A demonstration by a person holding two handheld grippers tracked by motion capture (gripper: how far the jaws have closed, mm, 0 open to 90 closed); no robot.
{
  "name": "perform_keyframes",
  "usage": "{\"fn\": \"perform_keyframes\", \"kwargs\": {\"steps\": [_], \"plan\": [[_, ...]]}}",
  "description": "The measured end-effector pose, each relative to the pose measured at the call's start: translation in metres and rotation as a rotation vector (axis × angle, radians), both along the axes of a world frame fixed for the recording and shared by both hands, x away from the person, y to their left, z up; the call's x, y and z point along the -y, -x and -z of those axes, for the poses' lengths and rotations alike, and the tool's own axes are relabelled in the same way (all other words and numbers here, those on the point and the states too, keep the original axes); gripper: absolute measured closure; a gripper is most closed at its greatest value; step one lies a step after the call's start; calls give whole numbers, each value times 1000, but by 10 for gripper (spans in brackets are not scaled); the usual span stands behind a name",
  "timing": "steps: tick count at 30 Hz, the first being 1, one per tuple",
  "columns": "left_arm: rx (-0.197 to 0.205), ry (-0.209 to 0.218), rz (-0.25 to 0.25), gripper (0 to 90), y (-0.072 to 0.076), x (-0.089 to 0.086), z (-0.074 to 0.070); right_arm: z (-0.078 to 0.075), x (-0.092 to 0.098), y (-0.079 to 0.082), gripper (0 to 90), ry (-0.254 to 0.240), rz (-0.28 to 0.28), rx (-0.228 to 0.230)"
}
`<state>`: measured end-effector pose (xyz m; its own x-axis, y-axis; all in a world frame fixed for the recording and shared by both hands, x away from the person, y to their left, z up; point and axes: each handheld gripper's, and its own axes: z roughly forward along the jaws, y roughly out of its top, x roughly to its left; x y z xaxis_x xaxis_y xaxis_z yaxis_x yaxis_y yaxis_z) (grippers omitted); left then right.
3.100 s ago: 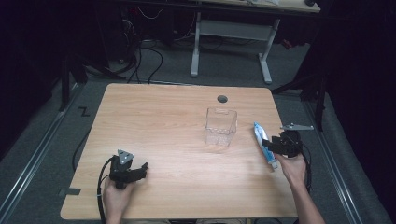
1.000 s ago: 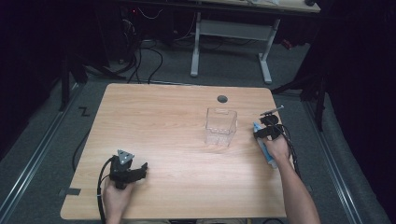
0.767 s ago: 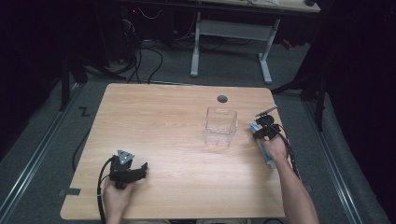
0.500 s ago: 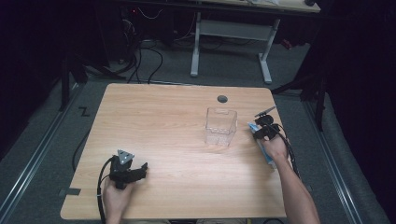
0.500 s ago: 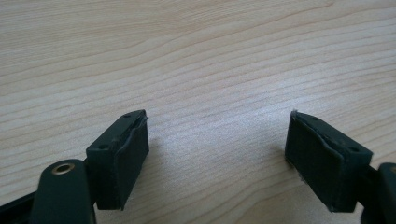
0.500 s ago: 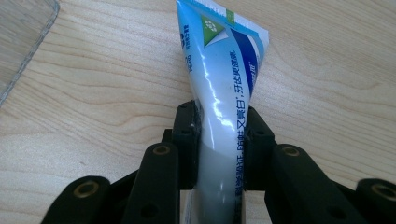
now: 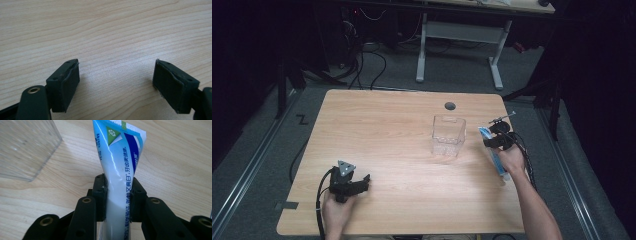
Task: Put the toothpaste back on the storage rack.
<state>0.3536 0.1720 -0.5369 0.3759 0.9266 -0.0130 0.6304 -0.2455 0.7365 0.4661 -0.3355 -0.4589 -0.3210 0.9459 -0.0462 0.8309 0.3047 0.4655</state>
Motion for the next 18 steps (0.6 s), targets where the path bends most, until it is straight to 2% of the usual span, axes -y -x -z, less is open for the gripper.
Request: {"fn": "perform_keyframes", "kwargs": {"steps": [2, 18], "plan": [[0, 0, 1, 219, 0, 0, 0, -5, 1, 4, 725, -28, -14, 15], [0, -1, 0, 219, 0, 0, 0, -28, 2, 24, 724, -88, -67, 93]]}}
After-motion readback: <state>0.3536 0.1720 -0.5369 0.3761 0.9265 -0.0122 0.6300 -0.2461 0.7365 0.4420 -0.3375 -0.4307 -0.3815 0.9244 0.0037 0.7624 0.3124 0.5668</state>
